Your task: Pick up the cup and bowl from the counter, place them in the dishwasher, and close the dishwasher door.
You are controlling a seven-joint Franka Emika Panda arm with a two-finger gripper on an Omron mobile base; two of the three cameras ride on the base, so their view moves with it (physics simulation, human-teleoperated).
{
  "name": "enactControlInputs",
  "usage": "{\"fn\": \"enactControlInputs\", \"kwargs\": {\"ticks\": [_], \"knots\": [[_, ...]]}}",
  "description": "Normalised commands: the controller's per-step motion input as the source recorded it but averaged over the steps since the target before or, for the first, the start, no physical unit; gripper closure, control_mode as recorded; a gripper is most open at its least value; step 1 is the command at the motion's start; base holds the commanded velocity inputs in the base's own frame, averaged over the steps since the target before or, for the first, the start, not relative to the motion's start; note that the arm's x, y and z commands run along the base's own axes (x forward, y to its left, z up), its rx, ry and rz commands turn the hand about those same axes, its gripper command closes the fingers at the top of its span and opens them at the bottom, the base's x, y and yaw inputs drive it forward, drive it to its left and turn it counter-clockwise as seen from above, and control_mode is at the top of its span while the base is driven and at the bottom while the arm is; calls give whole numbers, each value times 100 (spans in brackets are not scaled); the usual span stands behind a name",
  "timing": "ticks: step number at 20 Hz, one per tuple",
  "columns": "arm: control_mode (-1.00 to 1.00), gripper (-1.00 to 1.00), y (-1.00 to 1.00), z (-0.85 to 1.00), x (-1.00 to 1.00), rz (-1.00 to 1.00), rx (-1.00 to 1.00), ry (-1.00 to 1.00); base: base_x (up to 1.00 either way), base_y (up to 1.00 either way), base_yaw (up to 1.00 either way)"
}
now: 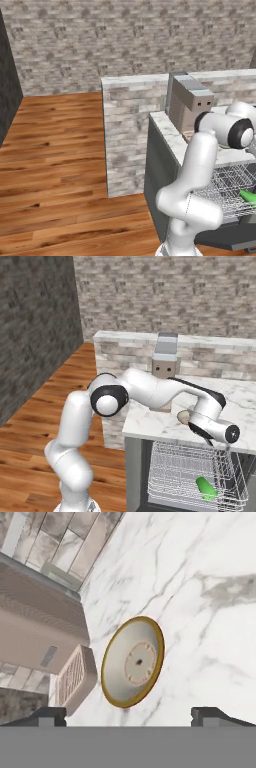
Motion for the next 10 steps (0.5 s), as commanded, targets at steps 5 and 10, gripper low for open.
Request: {"fn": "enactControlInputs", "kwargs": {"ticks": [5, 10], "knots": [[-100, -100, 4, -30, 27, 0, 0, 1, 0, 0, 0], [-100, -100, 0, -27, 25, 0, 0, 0, 0, 0, 0]]}}
